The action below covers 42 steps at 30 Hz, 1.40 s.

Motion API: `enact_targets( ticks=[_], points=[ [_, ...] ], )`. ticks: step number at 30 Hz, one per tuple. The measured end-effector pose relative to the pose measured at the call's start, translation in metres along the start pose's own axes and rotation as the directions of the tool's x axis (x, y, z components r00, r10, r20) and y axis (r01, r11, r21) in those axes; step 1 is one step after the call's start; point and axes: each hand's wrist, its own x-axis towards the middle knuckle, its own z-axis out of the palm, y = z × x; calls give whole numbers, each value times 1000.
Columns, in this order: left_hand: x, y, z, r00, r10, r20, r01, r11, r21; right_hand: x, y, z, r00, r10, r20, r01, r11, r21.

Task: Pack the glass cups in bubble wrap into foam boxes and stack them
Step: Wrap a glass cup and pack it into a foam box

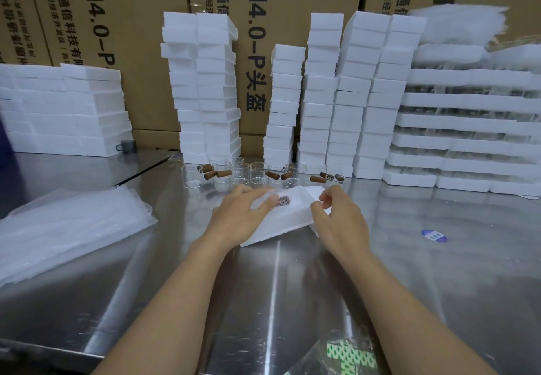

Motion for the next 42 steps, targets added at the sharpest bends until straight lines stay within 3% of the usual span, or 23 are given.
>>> enact_targets(
  ticks=[7,11,16,19,21,23,25,28,32,42],
  points=[
    [-2,-2,-2,997,42,59,-46,998,53,7,13,2,989,106,99,-100,993,-69],
    [-2,-2,-3,996,42,81,-43,999,16,9,12,-1,987,154,56,-148,985,-92],
    [-3,-1,-3,998,55,28,-51,988,-147,9,14,-8,978,209,4,-202,949,-244],
    [0,-4,-3,998,48,35,-42,987,-158,9,16,-9,972,228,-53,-233,919,-319],
    [1,-5,-2,996,53,77,-40,986,-159,9,15,-9,985,140,-96,-164,934,-317],
    [2,-6,-2,995,58,83,-40,978,-205,8,11,-8,995,-30,-99,7,976,-219],
    [4,-7,-1,994,67,89,-41,964,-263,6,4,-3,986,-165,-27,163,984,-78],
    [4,-10,-2,992,49,118,-12,955,-297,1,-6,7,958,-267,105,268,963,-1],
    [4,-17,-9,993,-27,119,73,913,-401,0,-6,10,936,-310,164,319,947,-32],
    [0,-13,-14,980,-26,198,112,892,-439,-3,-8,16,910,-341,234,347,938,17]
  ],
)
